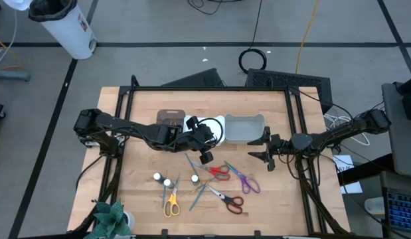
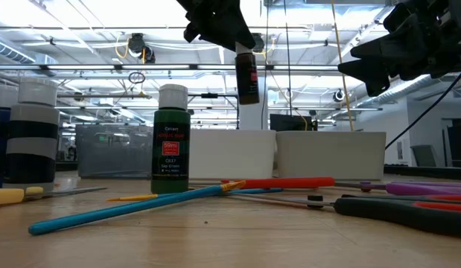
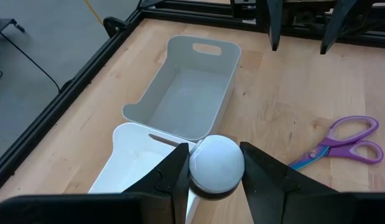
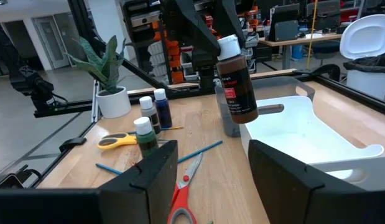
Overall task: Pick & Place Paint Supplies
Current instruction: Put the brown paint bottle into the white bin
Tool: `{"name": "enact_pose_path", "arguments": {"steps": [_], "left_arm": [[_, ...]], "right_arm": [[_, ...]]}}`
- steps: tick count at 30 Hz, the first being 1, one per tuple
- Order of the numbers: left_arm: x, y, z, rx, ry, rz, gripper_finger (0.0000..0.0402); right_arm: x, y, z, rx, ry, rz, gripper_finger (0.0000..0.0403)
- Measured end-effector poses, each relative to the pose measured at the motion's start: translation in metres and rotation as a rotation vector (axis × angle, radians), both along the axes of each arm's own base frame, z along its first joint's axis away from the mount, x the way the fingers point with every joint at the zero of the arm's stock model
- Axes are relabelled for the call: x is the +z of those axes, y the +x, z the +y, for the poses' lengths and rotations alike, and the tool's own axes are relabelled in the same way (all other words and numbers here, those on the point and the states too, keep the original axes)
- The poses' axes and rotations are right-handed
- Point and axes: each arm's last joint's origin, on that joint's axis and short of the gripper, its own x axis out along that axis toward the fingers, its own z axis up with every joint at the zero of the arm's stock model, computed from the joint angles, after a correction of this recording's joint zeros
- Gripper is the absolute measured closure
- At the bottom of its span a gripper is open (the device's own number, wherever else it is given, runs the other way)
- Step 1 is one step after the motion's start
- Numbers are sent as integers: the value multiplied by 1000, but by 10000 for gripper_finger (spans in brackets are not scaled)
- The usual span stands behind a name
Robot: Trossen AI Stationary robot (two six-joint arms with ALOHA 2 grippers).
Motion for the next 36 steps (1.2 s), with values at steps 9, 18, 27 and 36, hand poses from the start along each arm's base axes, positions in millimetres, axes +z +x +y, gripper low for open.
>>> {"name": "enact_pose_path", "arguments": {"steps": [9,18,27,36], "left_arm": [[0,0,0,0,-1,0,280],[0,0,0,7,2,0,280],[-3,-2,1,30,-2,27,280],[-15,-10,20,162,-32,113,280]], "right_arm": [[0,0,0,0,2,0,218],[0,0,0,0,2,0,220],[0,0,0,0,2,2,221],[-1,0,0,0,-1,14,223]]}}
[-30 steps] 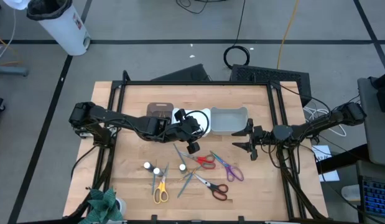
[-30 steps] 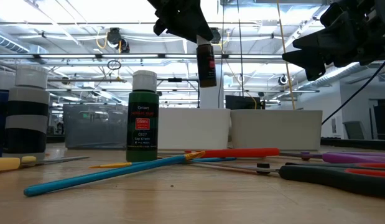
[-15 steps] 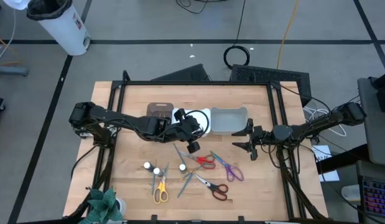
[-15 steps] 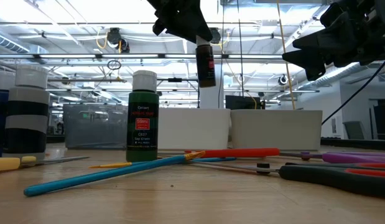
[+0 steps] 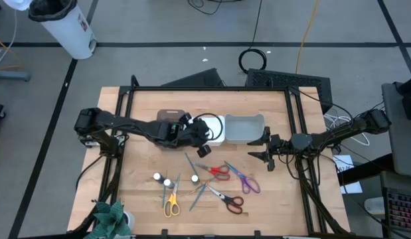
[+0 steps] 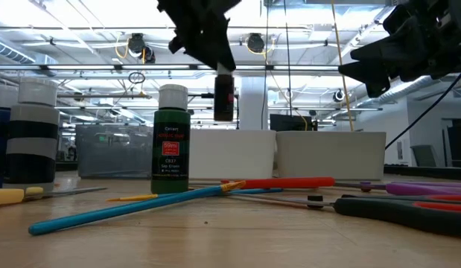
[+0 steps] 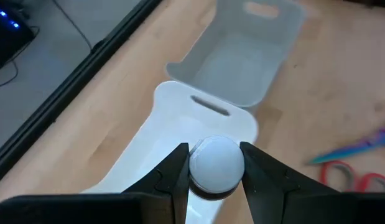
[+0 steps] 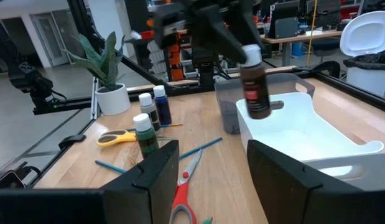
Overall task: Pick & Place Paint Supplies
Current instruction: Put the brown paint bottle into the white bin
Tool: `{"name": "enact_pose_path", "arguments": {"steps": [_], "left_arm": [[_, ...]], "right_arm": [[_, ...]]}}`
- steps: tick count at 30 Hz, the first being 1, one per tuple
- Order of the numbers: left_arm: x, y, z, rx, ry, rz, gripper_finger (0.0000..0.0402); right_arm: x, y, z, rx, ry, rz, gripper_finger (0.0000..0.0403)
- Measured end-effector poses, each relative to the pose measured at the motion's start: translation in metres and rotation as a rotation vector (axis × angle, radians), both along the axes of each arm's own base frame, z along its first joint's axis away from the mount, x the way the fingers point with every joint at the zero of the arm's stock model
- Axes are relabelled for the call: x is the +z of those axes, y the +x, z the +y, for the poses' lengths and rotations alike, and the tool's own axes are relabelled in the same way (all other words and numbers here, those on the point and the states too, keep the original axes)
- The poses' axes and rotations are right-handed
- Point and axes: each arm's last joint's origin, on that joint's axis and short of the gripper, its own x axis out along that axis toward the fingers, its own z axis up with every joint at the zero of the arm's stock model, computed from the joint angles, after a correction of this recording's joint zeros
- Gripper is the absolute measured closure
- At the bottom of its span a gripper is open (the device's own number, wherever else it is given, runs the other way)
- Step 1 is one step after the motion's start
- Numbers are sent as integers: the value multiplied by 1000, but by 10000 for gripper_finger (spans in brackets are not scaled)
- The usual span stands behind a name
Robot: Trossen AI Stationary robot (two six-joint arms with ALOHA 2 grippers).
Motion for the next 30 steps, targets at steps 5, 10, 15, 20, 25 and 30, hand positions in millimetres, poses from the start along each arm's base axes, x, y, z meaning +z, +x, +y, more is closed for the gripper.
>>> {"name": "enact_pose_path", "arguments": {"steps": [5,10,15,20,25,30], "left_arm": [[-8,-8,19,68,-5,18,280],[-7,-23,34,137,-5,-29,280],[-26,-37,49,169,-69,-22,280],[-46,-43,67,180,-141,-63,280],[-60,-50,84,225,-174,-72,280],[-69,-55,89,244,-191,-49,280]], "right_arm": [[0,0,0,0,-1,0,223],[0,0,0,-1,-4,4,224],[0,0,0,-4,-5,2,224],[0,0,0,-5,-2,-2,229],[0,0,0,-5,-3,-1,229],[0,0,0,-5,-7,1,231]]}}
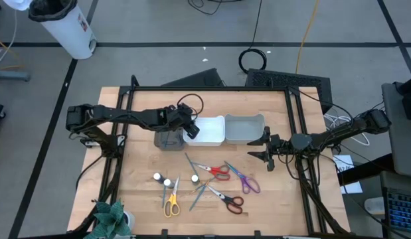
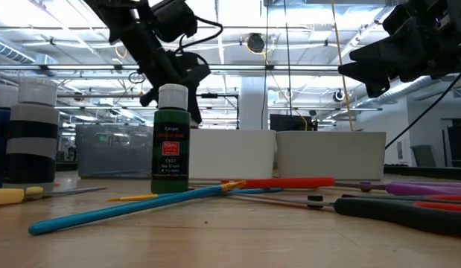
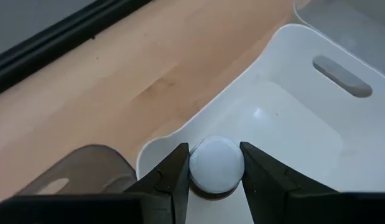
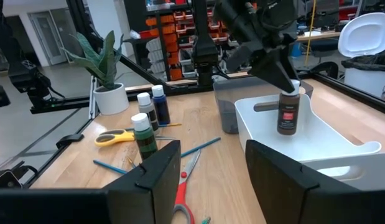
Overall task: Pick & Place Paint Supplies
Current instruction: Put the brown paint bottle into the white bin
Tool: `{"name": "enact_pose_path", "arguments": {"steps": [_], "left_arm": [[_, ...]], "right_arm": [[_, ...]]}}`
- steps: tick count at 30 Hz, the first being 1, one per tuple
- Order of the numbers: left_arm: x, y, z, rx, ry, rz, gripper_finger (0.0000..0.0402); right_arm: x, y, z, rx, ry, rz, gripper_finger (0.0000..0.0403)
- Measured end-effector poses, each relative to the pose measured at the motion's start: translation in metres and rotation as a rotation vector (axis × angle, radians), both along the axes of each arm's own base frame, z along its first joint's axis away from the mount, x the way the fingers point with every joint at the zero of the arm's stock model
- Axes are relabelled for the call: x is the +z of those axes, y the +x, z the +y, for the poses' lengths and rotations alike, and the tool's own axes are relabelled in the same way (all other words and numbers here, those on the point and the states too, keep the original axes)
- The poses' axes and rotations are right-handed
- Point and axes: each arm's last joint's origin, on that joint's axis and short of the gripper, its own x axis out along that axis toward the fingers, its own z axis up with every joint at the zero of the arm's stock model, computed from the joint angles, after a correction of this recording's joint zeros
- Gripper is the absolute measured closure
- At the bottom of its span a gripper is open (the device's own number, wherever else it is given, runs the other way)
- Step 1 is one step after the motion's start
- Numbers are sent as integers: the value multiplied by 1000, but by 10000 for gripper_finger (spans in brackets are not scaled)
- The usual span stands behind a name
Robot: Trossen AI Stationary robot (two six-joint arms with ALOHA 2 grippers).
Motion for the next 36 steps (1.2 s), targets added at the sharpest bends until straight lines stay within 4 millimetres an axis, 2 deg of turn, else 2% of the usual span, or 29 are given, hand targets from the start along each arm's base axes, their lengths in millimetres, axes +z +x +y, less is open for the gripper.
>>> {"name": "enact_pose_path", "arguments": {"steps": [7,25,32,36], "left_arm": [[-4,-3,1,-12,9,29,280],[-18,6,-1,-60,46,80,279],[-20,5,-2,-69,32,95,210],[-21,4,-3,-71,28,104,184]], "right_arm": [[0,0,0,0,0,0,232],[-1,0,0,-1,-2,5,232],[-1,0,0,0,-3,9,232],[-1,0,0,0,-3,9,232]]}}
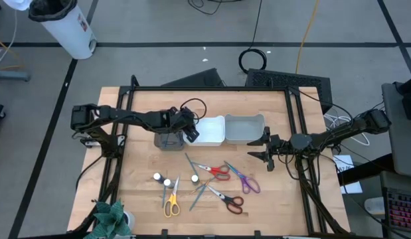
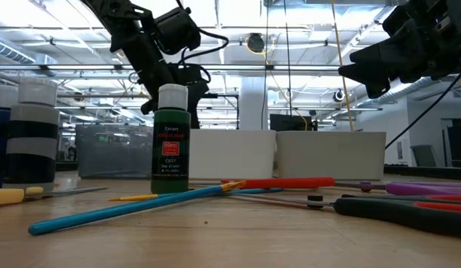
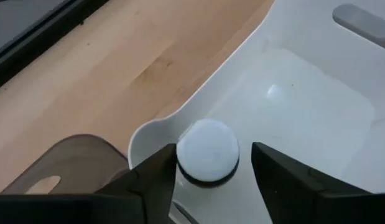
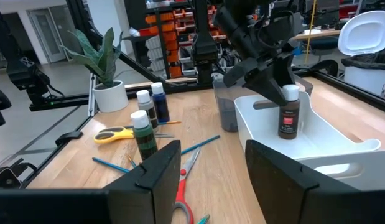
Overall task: Pick & Place Paint Supplies
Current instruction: Put the brown paint bottle into the white bin, then put the green paint bottle into the white bin
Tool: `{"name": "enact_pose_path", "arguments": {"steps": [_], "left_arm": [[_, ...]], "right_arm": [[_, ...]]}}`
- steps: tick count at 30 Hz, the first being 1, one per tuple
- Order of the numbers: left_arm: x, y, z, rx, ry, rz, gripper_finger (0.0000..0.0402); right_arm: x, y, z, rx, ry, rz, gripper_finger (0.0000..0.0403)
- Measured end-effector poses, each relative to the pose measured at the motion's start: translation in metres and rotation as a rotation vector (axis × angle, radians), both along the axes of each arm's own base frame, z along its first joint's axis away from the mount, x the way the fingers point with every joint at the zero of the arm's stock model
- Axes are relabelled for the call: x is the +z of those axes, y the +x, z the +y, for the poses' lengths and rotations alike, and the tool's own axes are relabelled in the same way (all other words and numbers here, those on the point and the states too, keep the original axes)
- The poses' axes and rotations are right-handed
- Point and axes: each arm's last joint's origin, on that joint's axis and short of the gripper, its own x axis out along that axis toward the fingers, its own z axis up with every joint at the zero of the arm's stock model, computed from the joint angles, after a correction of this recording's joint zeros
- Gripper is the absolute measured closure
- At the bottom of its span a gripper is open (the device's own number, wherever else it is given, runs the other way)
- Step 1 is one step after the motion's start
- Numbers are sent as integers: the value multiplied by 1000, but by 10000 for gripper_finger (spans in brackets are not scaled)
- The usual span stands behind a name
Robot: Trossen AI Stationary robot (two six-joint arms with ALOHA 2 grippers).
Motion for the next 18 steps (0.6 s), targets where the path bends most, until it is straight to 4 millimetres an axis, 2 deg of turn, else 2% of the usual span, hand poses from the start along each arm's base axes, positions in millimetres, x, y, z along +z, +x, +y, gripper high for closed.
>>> {"name": "enact_pose_path", "arguments": {"steps": [6,18], "left_arm": [[9,-4,-1,-5,-2,-26,169],[51,-19,-10,-11,-4,-186,167]], "right_arm": [[0,0,0,0,0,0,232],[0,0,0,0,-1,4,232]]}}
